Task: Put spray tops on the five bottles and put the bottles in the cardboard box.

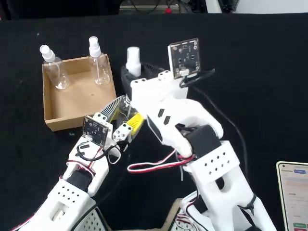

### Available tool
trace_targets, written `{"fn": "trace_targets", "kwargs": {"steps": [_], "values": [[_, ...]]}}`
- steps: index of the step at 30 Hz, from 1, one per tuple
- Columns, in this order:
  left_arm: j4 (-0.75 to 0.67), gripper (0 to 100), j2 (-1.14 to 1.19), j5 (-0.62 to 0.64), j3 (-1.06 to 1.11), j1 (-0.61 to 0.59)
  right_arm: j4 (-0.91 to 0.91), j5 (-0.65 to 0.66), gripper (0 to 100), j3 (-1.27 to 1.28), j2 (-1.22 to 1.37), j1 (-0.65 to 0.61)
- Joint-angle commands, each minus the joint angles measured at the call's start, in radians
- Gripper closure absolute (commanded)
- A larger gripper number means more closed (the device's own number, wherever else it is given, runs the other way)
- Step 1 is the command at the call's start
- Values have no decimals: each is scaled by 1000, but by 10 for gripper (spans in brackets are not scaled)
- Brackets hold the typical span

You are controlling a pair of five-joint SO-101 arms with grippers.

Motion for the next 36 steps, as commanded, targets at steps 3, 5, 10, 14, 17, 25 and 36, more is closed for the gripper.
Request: {"fn": "trace_targets", "kwargs": {"steps": [3, 5, 10, 14, 17, 25, 36], "values": [[-23, 906, -14, 3, 18, 2, 6, 11, 980, 25, -71, -25], [-23, 906, -14, 3, 18, 1, 5, 11, 979, 64, -124, -28], [-23, 908, -14, 3, 18, 5, -9, 69, 977, 203, -262, -48], [-23, 906, -14, 5, 22, 5, -91, 87, 977, 303, -332, -44], [-23, 906, -14, 5, 22, 5, -109, 92, 977, 340, -352, -48], [-23, 906, -14, 8, 18, 7, -92, 135, 980, 298, -229, -48], [-23, 905, -14, 8, 15, 4, 18, 144, 977, 170, -74, -48]]}}
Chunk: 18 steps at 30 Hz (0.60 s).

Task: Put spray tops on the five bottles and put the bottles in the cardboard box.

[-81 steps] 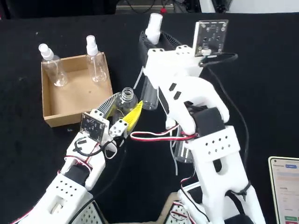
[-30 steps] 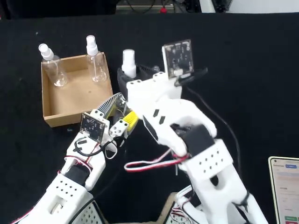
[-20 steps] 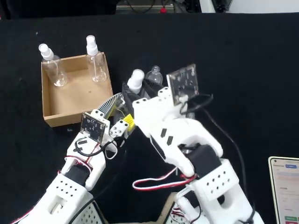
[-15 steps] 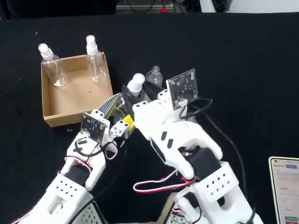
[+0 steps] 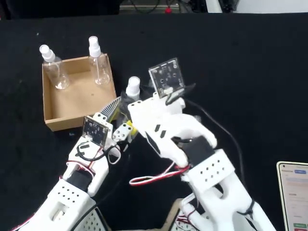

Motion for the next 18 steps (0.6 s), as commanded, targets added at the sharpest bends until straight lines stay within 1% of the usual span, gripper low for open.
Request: {"fn": "trace_targets", "kwargs": {"steps": [1, 3, 5, 9, 10, 13, 16, 18], "values": [[-20, 905, -14, 8, 13, 4, 9, 9, 977, -61, 8, -9], [-20, 905, -14, 8, 13, 4, 9, 9, 975, -62, -4, -9], [-20, 905, -14, 8, 13, 5, 20, 9, 949, -64, -22, -11], [-20, 905, -14, 8, 16, 5, 72, 9, 818, -68, -64, -49], [-20, 905, -14, 8, 16, 5, 87, 9, 798, -68, -73, -60], [-20, 905, -14, 8, 16, 5, 107, 9, 796, -79, -113, -94], [-20, 905, -14, 8, 16, 5, 143, 9, 821, -122, -160, -120], [-20, 905, -14, 8, 19, 5, 180, 9, 841, -173, -193, -115]]}}
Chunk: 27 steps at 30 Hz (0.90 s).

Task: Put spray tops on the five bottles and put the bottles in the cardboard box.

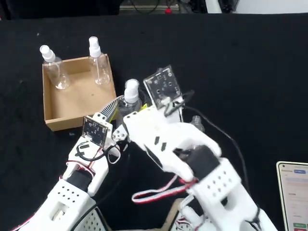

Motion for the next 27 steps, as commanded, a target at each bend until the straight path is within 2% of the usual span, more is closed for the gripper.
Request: {"fn": "trace_targets", "kwargs": {"steps": [1, 5, 9, 17, 27], "values": [[-20, 905, -14, 6, 19, 8, 54, 11, 853, -133, -79, -11], [-20, 905, -14, 6, 19, 8, 54, 52, 914, -208, -113, 52], [-20, 905, -14, 6, 19, 8, -20, 55, 989, -222, -76, 110], [-20, 905, -14, 5, 21, 8, -40, 57, 982, -255, 131, 126], [-20, 905, -14, 6, 21, 8, 44, 58, 978, -260, 113, 126]]}}
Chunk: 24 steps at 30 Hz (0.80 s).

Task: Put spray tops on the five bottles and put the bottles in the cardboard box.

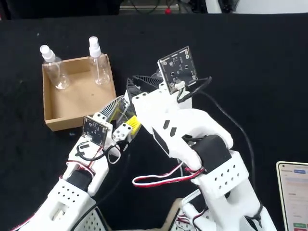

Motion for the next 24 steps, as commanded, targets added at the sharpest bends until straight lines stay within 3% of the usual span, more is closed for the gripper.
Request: {"fn": "trace_targets", "kwargs": {"steps": [1, 7, 13, 18, 24], "values": [[-20, 905, -14, 6, 21, 7, 3, 9, 978, -67, -7, 14], [-20, 905, -14, 0, 16, -4, 83, 11, 977, -183, -47, 66], [-20, 905, -14, 0, 10, -116, 163, 11, 977, -199, -51, 298], [-26, 905, -14, -2, 10, -176, 130, 11, 977, -33, -48, 420], [-89, 905, -14, -2, 15, -259, -8, 11, 977, 246, -54, 423]]}}
